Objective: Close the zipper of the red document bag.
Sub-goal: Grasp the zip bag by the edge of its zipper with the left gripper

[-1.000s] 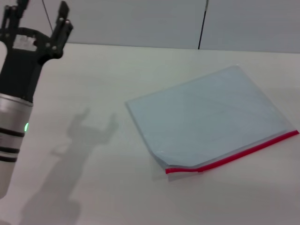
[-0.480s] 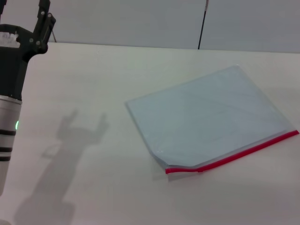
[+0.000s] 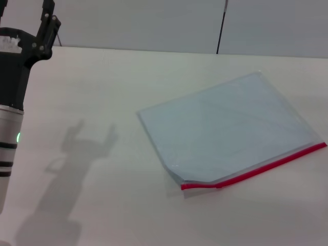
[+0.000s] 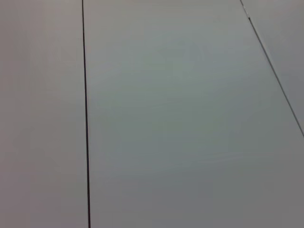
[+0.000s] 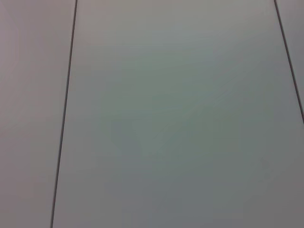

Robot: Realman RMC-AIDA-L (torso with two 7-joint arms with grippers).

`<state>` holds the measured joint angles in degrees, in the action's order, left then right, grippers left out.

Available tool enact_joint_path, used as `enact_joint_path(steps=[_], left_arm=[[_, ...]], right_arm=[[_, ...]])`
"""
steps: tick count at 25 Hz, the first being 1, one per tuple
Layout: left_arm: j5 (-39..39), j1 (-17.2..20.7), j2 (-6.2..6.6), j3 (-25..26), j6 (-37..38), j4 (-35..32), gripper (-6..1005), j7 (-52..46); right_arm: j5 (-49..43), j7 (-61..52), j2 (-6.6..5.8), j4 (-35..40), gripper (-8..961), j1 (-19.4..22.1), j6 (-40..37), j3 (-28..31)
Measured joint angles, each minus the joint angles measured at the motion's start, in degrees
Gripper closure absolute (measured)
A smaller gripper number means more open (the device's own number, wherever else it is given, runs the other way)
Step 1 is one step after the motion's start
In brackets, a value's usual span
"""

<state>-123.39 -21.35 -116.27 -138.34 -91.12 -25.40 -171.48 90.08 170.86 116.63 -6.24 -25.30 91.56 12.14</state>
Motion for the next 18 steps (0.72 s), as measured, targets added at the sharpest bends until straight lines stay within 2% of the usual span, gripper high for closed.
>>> enact_joint_path(steps=[14, 16, 18], left_arm=[[0.0, 0.1, 0.0, 0.0, -0.2, 0.1, 293, 0.0], [0.0, 0.2, 0.12, -0.8, 0.5, -0.6, 294, 0.0], [0.0, 0.2, 0.81, -2.2, 3.0, -2.9, 296, -0.1]], right_arm=[[0.0, 0.0, 0.0, 0.0, 60, 0.0, -0.1, 0.3], [0.0, 0.0, 0.0, 0.0, 60, 0.1, -0.1, 0.3], [0.0, 0.0, 0.0, 0.0, 60, 0.2, -0.1, 0.3]])
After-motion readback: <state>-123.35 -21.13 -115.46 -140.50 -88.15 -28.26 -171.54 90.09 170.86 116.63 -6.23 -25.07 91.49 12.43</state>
